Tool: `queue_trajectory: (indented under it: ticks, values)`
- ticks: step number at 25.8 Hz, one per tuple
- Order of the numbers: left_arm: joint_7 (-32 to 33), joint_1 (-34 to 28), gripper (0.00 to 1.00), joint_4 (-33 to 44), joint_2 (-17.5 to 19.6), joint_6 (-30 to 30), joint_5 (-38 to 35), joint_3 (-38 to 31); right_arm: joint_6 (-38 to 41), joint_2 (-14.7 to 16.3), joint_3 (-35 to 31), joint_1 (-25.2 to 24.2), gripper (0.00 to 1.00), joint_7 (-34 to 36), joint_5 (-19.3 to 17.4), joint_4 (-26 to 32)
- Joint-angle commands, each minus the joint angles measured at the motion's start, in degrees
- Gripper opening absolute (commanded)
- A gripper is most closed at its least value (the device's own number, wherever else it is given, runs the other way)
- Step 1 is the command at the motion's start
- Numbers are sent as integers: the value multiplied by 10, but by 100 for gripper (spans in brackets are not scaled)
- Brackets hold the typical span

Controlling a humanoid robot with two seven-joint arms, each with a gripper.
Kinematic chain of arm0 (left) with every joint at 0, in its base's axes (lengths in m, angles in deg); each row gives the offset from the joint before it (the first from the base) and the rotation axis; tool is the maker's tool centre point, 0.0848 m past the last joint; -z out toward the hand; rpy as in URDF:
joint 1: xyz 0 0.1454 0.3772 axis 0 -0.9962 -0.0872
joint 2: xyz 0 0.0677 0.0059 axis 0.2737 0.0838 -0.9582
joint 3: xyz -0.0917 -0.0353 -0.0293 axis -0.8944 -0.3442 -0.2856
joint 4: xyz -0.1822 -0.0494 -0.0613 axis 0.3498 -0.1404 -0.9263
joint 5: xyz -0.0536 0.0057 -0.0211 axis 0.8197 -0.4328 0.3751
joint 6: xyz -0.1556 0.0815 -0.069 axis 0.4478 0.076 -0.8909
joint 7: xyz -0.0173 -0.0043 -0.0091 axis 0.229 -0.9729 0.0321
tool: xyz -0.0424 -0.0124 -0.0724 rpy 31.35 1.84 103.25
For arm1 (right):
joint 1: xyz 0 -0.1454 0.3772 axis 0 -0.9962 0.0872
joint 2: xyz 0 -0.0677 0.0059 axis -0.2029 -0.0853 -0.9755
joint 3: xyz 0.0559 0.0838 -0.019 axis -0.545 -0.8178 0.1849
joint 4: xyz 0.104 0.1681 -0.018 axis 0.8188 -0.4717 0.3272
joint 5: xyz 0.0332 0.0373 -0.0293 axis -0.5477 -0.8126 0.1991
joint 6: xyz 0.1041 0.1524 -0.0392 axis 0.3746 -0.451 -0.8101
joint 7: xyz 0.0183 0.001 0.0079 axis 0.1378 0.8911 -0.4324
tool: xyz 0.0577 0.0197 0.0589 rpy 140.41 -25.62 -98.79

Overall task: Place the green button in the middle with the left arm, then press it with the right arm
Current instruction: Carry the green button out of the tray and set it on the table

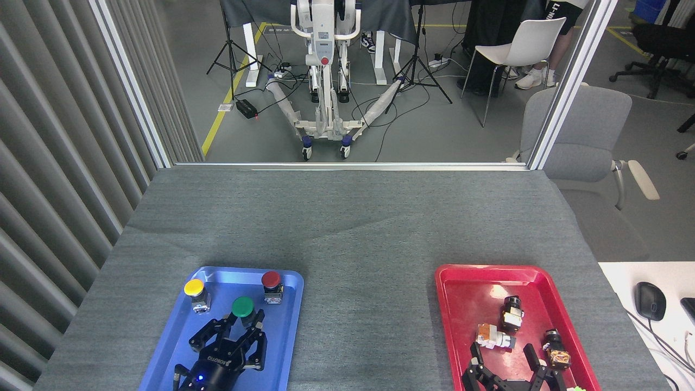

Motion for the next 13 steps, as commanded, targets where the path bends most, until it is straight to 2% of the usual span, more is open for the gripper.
queue_trajectory:
  ticks: [1,4,7,9,13]
  values:
    - [13,70,1,-31,-6,14,-13,89,0,0,1,-5,100,1,0,0]
    - [35,144,1,-103,-34,13,-13,168,0,0,0,-7,100,1,0,2]
    - [37,197,1,-192,-76,15,-14,198,0,0,0,-7,100,1,0,3]
    - [37,216,2,-235,-99,15,-14,212,0,0,0,-7,100,1,0,3]
    - [34,225,5,-289,-119,12,-15,221,0,0,0,-7,100,1,0,3]
